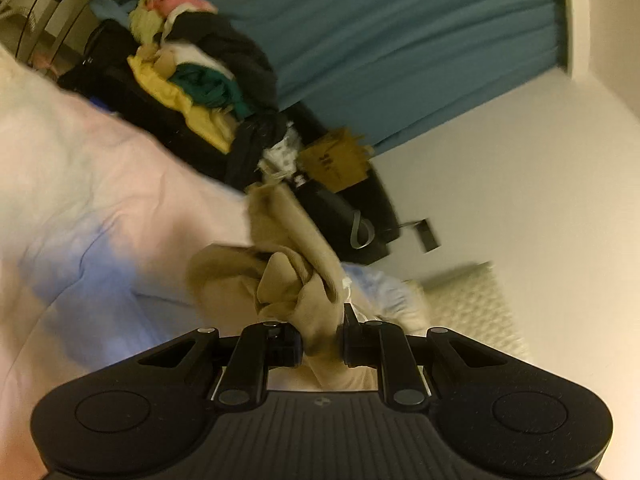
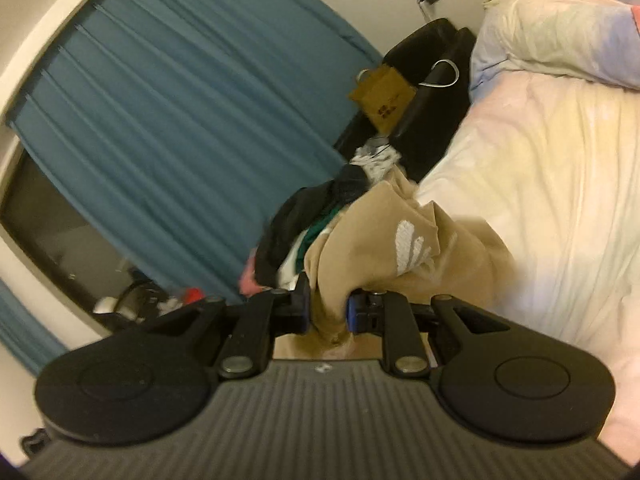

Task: Fold clothes
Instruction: 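Lower the folded shirt onto the duvet and open both grippers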

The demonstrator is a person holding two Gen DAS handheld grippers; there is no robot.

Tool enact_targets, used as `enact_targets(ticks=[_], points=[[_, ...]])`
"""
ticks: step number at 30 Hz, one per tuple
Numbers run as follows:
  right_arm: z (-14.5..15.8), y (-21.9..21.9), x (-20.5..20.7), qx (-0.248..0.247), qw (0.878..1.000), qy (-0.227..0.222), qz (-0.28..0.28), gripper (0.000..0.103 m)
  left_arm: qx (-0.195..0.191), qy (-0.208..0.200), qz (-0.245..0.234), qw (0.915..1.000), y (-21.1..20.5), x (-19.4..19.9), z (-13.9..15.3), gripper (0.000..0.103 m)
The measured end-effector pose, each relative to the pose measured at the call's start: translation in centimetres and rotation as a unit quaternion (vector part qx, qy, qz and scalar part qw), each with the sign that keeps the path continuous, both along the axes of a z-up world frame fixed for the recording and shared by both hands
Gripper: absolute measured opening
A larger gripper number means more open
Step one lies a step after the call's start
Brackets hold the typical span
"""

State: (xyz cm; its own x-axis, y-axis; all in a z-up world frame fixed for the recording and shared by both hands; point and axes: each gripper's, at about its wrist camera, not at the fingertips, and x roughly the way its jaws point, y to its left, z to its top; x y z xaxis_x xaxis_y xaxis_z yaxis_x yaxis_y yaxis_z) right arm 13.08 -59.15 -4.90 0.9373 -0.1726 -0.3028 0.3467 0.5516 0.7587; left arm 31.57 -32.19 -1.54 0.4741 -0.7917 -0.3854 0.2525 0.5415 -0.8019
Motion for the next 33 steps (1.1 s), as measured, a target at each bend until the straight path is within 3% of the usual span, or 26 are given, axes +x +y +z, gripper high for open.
enact_targets(ticks=[3,6,11,13,16,21,23,25,26,27,28,29,33], points=[[-6.3,-0.6,0.4,0.014,0.998,0.065,0.010,0.020,0.048,0.018,-0.020,0.9985,0.0,-0.5,-6.6,0.018],[-12.6,-0.2,-0.7,0.058,0.989,0.132,0.023,0.020,0.104,0.035,-0.049,0.9927,1.0,-1.8,-12.0,0.018],[-18.1,1.9,-3.9,0.114,0.982,0.149,0.025,0.023,0.121,0.044,-0.067,0.9894,3.7,-3.1,-16.2,0.027],[-18.1,2.3,-4.1,0.125,0.979,0.157,0.017,0.023,0.141,0.030,-0.077,0.9866,3.8,-3.7,-15.3,0.031],[-15.5,2.9,-4.8,0.103,0.979,0.175,0.018,0.023,0.170,0.011,-0.093,0.9810,4.0,-4.5,-13.8,0.038],[-10.3,4.6,-6.8,0.057,0.981,0.186,0.029,0.024,0.206,-0.050,-0.109,0.9712,4.6,-7.8,-7.3,0.046],[-7.8,5.7,-7.9,0.029,0.983,0.175,0.040,0.024,0.214,-0.082,-0.108,0.9673,4.9,-10.0,-4.1,0.053],[-5.1,7.2,-8.6,-0.006,0.985,0.164,0.050,0.027,0.230,-0.119,-0.093,0.9613,5.9,-12.5,-1.1,0.077],[-3.8,8.0,-8.9,-0.024,0.986,0.158,0.056,0.039,0.236,-0.137,-0.087,0.9582,6.3,-13.7,0.3,0.087],[-2.4,8.7,-9.3,-0.041,0.985,0.153,0.061,0.051,0.239,-0.156,-0.082,0.9550,6.8,-14.9,1.6,0.090],[-1.2,9.5,-9.7,-0.058,0.986,0.145,0.063,0.079,0.243,-0.173,-0.080,0.9510,7.4,-16.3,2.9,0.095],[-0.2,10.4,-10.4,-0.074,0.986,0.134,0.061,0.094,0.248,-0.190,-0.078,0.9468,8.0,-17.7,4.1,0.099],[3.1,13.8,-13.0,-0.132,0.983,0.098,0.083,0.092,0.259,-0.246,-0.070,0.9313,9.9,-22.9,8.0,0.103]])
